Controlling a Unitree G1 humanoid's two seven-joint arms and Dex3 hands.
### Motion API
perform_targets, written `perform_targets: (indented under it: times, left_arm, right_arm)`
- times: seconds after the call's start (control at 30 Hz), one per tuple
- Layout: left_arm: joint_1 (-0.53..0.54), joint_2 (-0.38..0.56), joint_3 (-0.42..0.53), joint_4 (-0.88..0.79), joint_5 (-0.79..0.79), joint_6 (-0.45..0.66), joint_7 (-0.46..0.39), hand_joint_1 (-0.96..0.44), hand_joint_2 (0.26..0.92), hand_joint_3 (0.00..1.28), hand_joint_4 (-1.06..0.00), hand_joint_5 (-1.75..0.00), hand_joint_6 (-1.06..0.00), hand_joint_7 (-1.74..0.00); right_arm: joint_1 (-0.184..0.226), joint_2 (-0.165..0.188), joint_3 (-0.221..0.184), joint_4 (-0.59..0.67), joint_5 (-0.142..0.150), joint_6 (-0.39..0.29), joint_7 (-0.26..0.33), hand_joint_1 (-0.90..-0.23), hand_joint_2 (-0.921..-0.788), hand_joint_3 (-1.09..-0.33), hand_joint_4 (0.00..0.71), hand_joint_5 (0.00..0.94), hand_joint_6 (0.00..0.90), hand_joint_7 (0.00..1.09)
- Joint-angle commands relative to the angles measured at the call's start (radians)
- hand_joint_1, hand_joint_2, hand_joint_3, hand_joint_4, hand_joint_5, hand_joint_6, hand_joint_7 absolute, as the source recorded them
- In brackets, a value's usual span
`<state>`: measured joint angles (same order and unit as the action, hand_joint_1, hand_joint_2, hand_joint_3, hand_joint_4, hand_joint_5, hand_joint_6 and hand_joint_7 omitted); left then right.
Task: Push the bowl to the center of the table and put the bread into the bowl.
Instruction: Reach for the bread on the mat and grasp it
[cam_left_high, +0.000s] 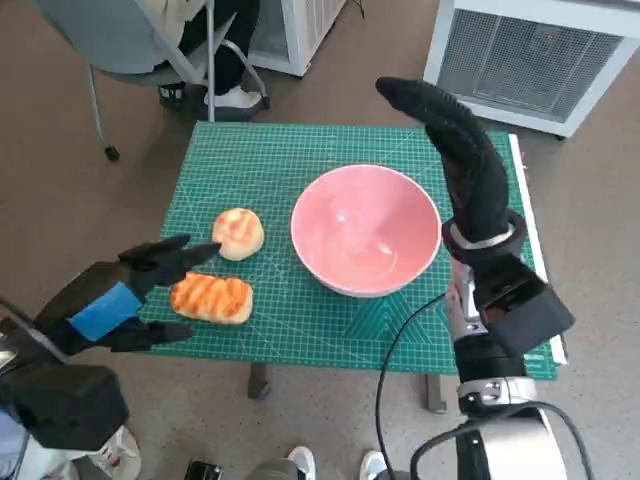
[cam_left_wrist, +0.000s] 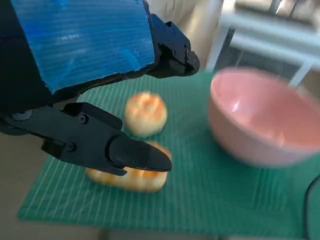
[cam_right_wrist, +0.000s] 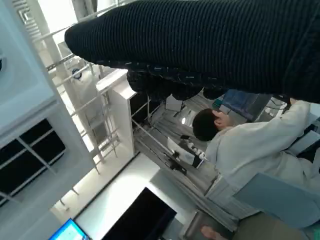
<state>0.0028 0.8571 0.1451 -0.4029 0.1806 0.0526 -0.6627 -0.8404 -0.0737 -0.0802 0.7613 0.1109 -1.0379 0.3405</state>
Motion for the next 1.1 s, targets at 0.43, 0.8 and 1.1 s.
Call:
perform_targets:
  times: [0.43, 0.8, 1.1]
  left_arm:
    - [-0.102, 0.01, -0.15, 0.046, 0.139, 0.075, -0.038, 0.02, 0.792, 0.0, -0.22, 0.0, -0.35, 0.0]
    - [-0.161, -0.025, -0.228, 0.147, 0.225, 0.091, -0.004, 0.06, 0.795, 0.0, -0.22, 0.0, -0.35, 0.0]
    - [-0.211, -0.056, -0.287, 0.242, 0.302, 0.09, 0.037, 0.05, 0.804, 0.01, -0.22, 0.0, -0.35, 0.0]
  right_arm:
    - [0.031, -0.01, 0.014, -0.008, -0.015, 0.024, -0.024, -0.588, -0.921, -0.874, 0.291, 0.066, -0.001, 0.78]
    - [0.041, -0.006, 0.016, -0.016, -0.001, 0.029, -0.02, -0.593, -0.921, -0.872, 0.287, 0.072, -0.001, 0.77]
    - [0.051, -0.004, 0.019, -0.018, 0.0, 0.037, -0.025, -0.594, -0.921, -0.871, 0.284, 0.077, -0.001, 0.77]
